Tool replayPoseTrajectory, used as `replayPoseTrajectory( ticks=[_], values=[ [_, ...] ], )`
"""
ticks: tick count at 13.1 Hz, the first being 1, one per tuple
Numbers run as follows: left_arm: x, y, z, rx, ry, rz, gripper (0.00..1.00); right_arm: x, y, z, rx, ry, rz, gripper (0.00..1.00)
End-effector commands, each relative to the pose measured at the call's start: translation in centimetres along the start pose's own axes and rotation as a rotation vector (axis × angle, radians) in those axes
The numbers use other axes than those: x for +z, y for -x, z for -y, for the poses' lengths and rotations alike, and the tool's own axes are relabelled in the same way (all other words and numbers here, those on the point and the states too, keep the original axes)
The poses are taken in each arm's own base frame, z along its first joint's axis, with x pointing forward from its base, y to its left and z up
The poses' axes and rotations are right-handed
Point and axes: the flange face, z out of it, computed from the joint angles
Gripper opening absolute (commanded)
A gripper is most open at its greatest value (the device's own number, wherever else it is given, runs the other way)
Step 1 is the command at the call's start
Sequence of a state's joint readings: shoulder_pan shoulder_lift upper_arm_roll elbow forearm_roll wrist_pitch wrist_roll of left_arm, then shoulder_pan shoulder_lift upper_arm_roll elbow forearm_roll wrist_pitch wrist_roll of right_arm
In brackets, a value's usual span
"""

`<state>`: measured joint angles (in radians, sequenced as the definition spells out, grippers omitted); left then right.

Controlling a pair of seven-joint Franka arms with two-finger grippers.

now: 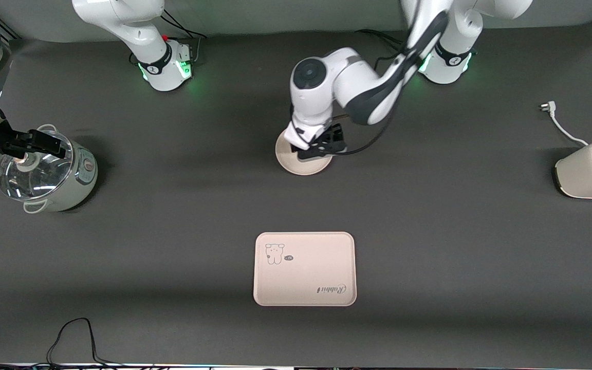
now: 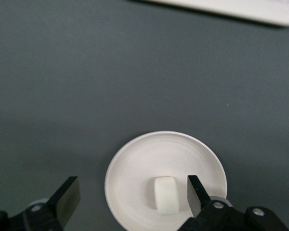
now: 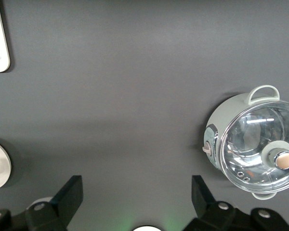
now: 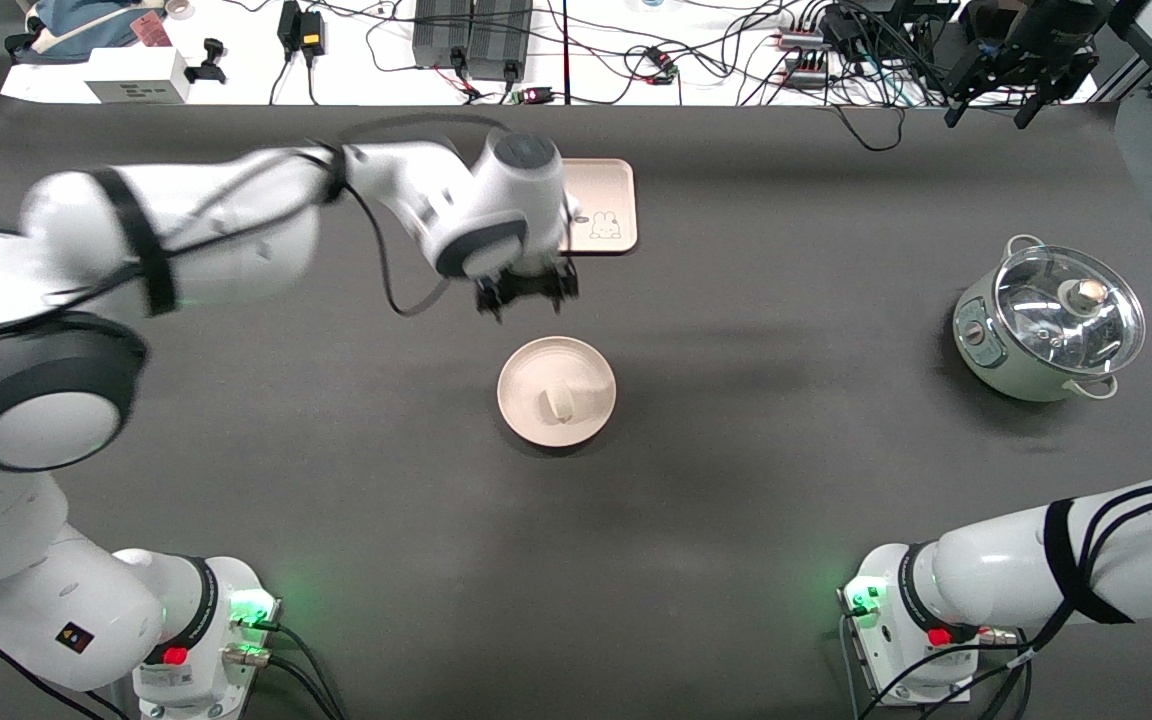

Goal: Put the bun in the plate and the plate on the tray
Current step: 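Withdraw the left gripper while the right gripper moves toward the plate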

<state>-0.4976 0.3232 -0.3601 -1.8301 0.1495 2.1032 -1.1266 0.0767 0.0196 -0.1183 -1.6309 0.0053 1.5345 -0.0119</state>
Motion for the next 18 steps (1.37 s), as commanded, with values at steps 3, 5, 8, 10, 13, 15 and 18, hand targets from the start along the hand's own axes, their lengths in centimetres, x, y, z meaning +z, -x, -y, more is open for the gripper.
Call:
replayPoseTrajectory(
  ticks=[3,5,8,10,13,15,18],
  values=[
    [-10.7,-8.5,11.5,-0.011,0.009,0.019,1.0,-0.3,3.5,8.1,-0.018,0.019,-0.015,1.0],
    [-13.7,-11.9,18.0,0.019,0.009,0.038,1.0,-0.6,5.5,13.4,-0.003,0.021,-0.021,1.0],
    [-17.4,-15.5,28.0,0.059,-0.01,0.032,1.0,0.0,9.5,23.9,0.077,-0.01,-0.021,1.0],
    [-19.0,-17.4,35.1,0.112,0.001,0.033,1.0,0.2,12.8,30.2,0.101,-0.056,-0.02,1.0],
    [-21.4,-17.9,44.4,0.158,0.05,0.033,1.0,0.8,17.8,37.5,0.11,-0.085,-0.031,1.0],
    [-22.0,-17.9,46.4,0.181,0.048,0.028,1.0,1.2,19.7,38.8,0.09,-0.081,-0.025,1.0],
    [-22.2,-17.8,46.8,0.177,0.034,0.026,1.0,1.7,22.8,39.5,0.012,-0.136,0.002,1.0]
  ],
)
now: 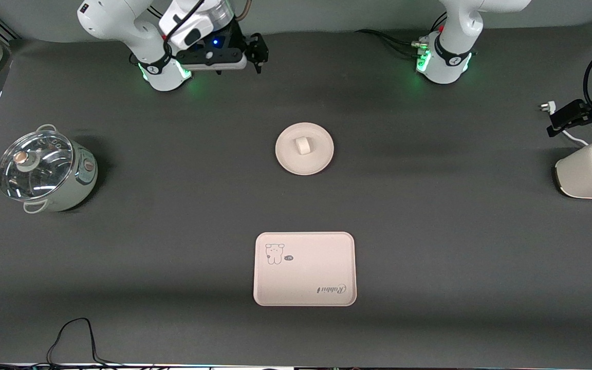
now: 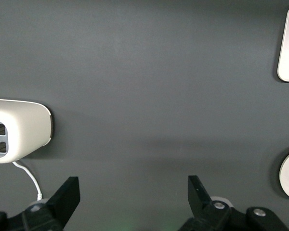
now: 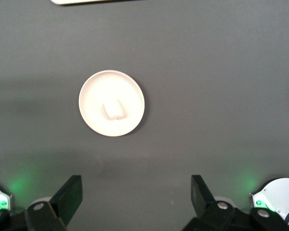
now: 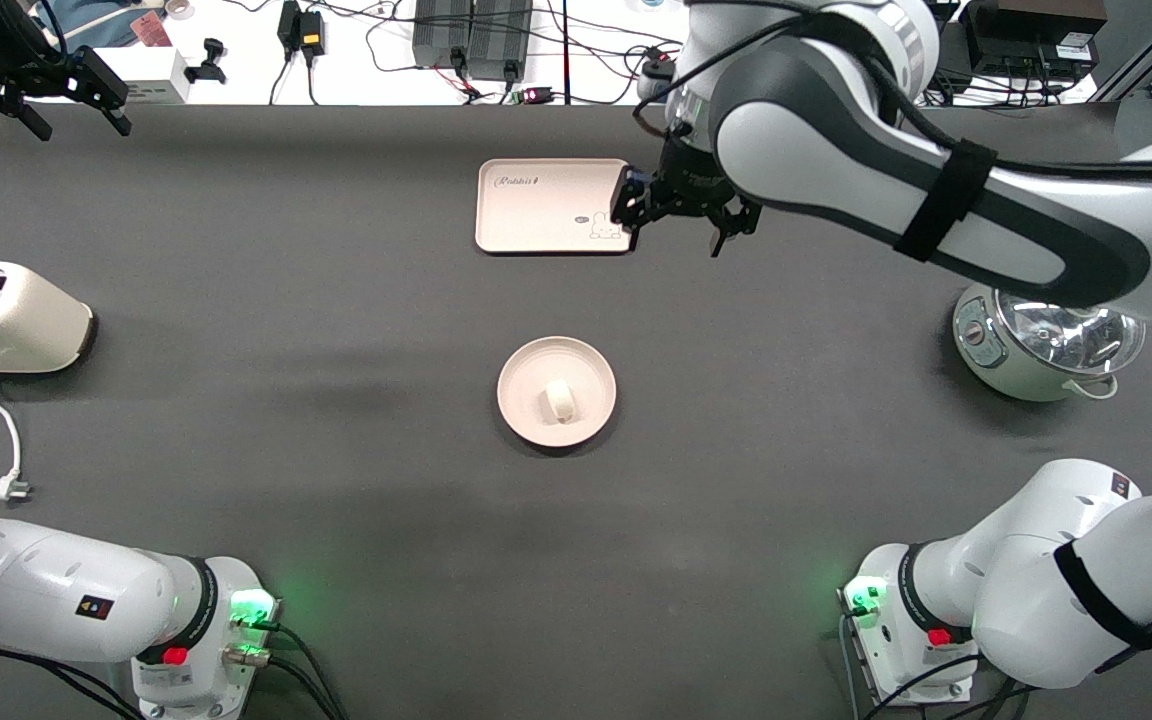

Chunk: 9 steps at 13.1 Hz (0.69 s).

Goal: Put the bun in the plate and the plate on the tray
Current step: 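Withdraw the left gripper while the right gripper moves toward the plate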

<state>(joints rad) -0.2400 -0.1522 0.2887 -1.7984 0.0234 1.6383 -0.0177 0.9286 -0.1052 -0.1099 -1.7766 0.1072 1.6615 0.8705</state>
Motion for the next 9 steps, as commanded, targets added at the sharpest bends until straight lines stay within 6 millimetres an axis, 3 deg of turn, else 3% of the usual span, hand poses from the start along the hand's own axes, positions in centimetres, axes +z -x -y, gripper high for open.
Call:
replayPoseTrajectory(
  ticks=[1,5,9],
  values=[
    [-0.3,0.7,-1.2,0.035,-0.019,0.023,1.0,0.1,2.2,-1.8,-0.035,-0.118,0.033,1.0],
    [-0.6,0.5,-2.3,0.028,-0.051,0.011,1.0,4.3,2.1,-2.2,-0.038,-0.131,0.023,1.0],
    [-0.6,0.3,-2.5,0.04,-0.055,0.014,1.0,10.9,2.0,-2.1,-0.023,-0.132,0.0,1.0]
  ],
)
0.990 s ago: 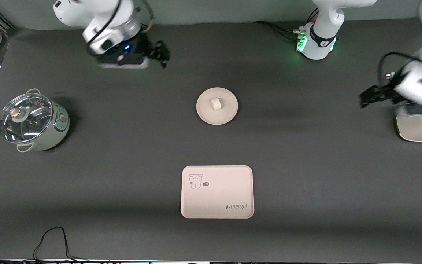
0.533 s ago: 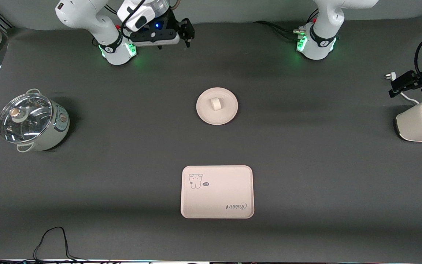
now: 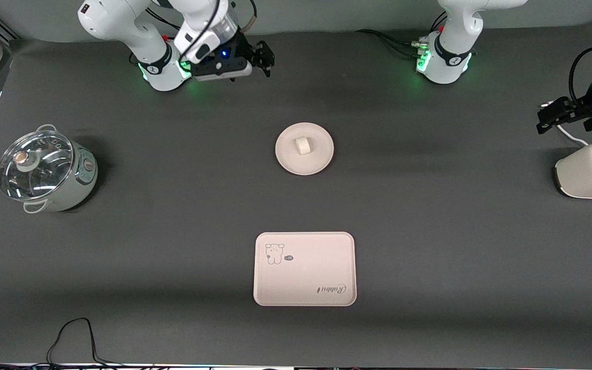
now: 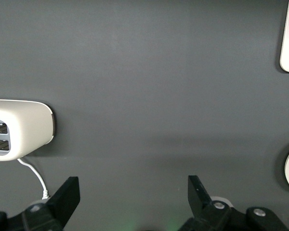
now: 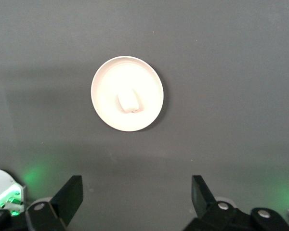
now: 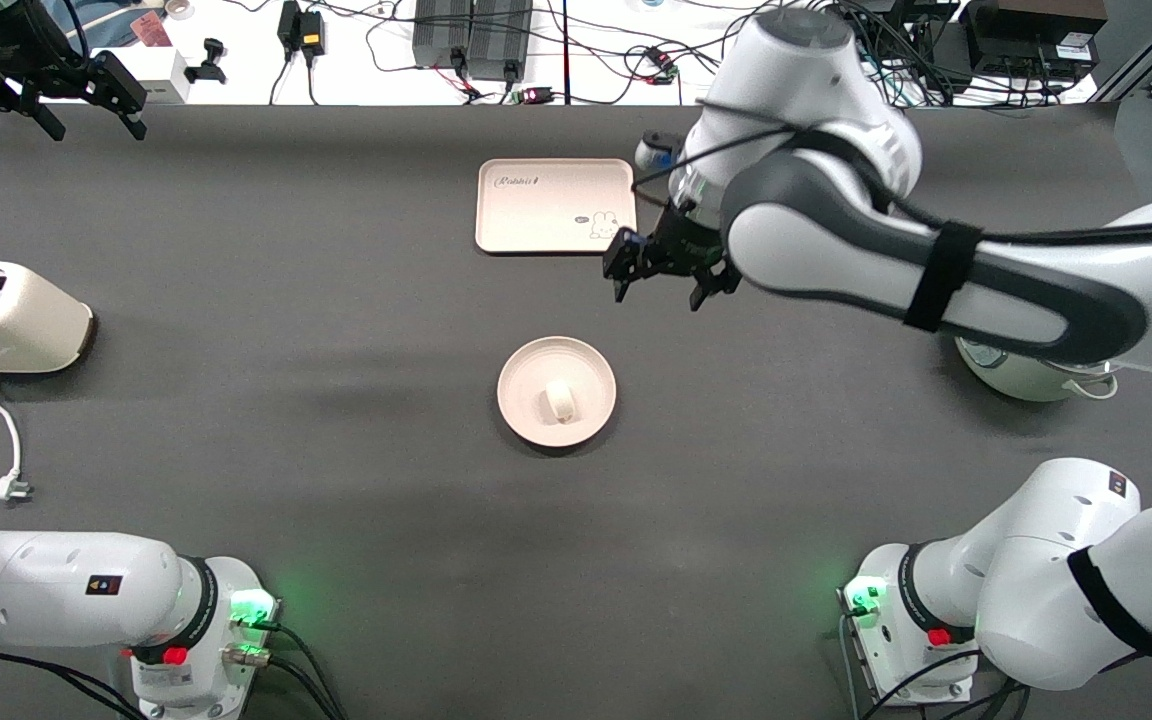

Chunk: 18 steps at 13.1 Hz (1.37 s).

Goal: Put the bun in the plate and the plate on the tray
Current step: 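Lower the right gripper to the plate rim and grasp it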

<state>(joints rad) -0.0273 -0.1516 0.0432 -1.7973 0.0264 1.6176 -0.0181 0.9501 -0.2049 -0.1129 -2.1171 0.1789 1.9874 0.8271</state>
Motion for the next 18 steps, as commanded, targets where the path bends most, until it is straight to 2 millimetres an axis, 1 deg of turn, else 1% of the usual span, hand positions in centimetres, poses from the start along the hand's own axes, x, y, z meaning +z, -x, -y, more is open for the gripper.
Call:
replayPoseTrajectory(
  ticks=[1,3,5,6,8,9,12,13,16,18],
  values=[
    [-0.4,-0.1,-0.1,0.014,-0.015,0.004,1.0,4.1,0.5,-0.9,-0.006,-0.021,-0.005,1.0],
    [-0.4,-0.1,0.1,0.046,-0.014,0.007,1.0,7.2,0.0,-0.7,0.001,0.0,-0.007,1.0],
    [0.0,-0.4,0.5,0.063,-0.014,0.009,1.0,10.5,-0.8,-0.7,0.014,0.008,-0.022,1.0],
    [0.0,-0.4,0.5,0.068,-0.014,0.008,1.0,12.2,-1.0,-1.1,0.019,0.001,-0.041,1.0],
    [0.9,-0.8,0.1,0.083,-0.03,0.02,1.0,16.7,-1.2,-1.3,0.018,-0.009,-0.084,1.0],
    [1.1,-1.0,0.2,0.086,-0.045,0.023,1.0,19.1,-1.4,-1.5,0.018,-0.012,-0.109,1.0],
    [1.2,-1.1,0.4,0.11,-0.056,0.024,1.0,25.8,-1.4,-2.2,0.002,-0.021,-0.178,1.0],
    [1.3,-1.0,0.5,0.108,-0.055,0.027,1.0,27.4,-1.3,-2.7,0.0,-0.022,-0.197,1.0],
    [1.3,-0.9,0.3,0.112,-0.055,0.035,1.0,30.9,-1.7,-3.8,-0.003,-0.027,-0.24,1.0],
    [1.2,-0.8,0.3,0.114,-0.055,0.035,1.0,32.6,-1.7,-4.2,-0.01,-0.028,-0.259,1.0]
  ],
)
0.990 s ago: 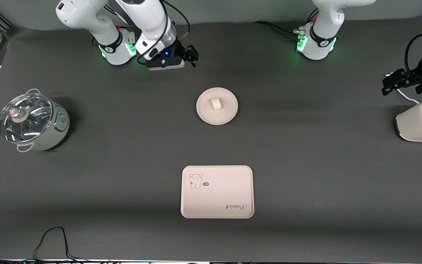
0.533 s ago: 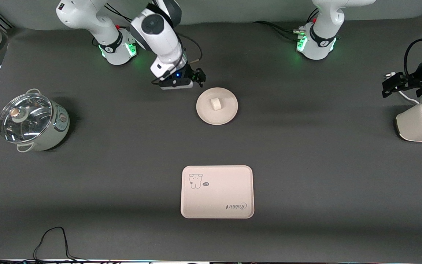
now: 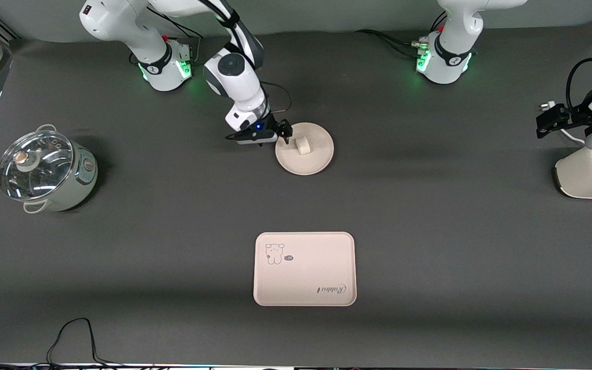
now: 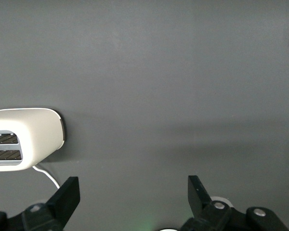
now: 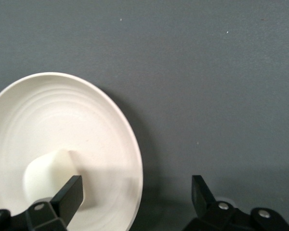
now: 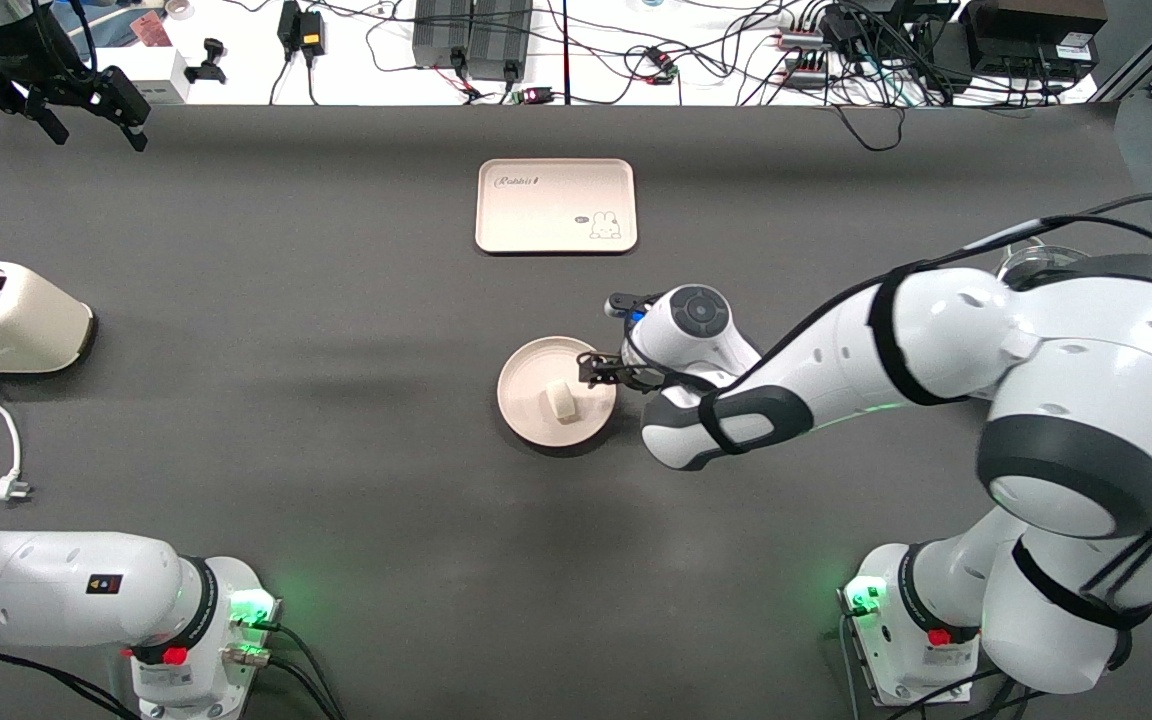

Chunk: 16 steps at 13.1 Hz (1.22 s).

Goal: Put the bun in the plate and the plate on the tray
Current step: 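Lower the right gripper to the plate rim and grasp it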

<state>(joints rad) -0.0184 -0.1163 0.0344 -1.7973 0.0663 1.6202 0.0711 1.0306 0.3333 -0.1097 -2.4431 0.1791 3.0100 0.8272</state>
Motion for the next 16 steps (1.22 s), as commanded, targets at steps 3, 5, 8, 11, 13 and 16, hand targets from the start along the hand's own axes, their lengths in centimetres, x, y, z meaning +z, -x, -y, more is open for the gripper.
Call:
replayPoseTrajectory(
  ticks=[3,5,8,11,13,16],
  values=[
    [-0.45,0.24,-0.05,0.026,-0.014,0.006,1.0,1.43,0.36,-0.09,0.02,-0.015,-0.027,1.0],
    [-0.58,0.35,-0.21,0.029,-0.014,0.006,1.0,1.45,0.5,-0.01,0.021,-0.015,-0.025,0.9],
    [-0.72,0.45,-0.22,0.036,-0.013,0.004,1.0,1.38,0.33,-0.02,0.024,-0.015,-0.025,0.49],
    [-0.7,0.7,-0.11,0.053,-0.006,0.019,1.0,1.4,0.35,-0.05,0.017,-0.012,-0.023,0.14],
    [-0.76,0.76,-0.13,0.052,-0.005,0.019,1.0,1.4,0.35,-0.05,0.016,-0.012,-0.023,0.08],
    [-0.83,0.96,0.35,0.055,-0.003,0.023,1.0,1.35,0.34,-0.02,0.011,-0.012,-0.023,0.03]
  ],
)
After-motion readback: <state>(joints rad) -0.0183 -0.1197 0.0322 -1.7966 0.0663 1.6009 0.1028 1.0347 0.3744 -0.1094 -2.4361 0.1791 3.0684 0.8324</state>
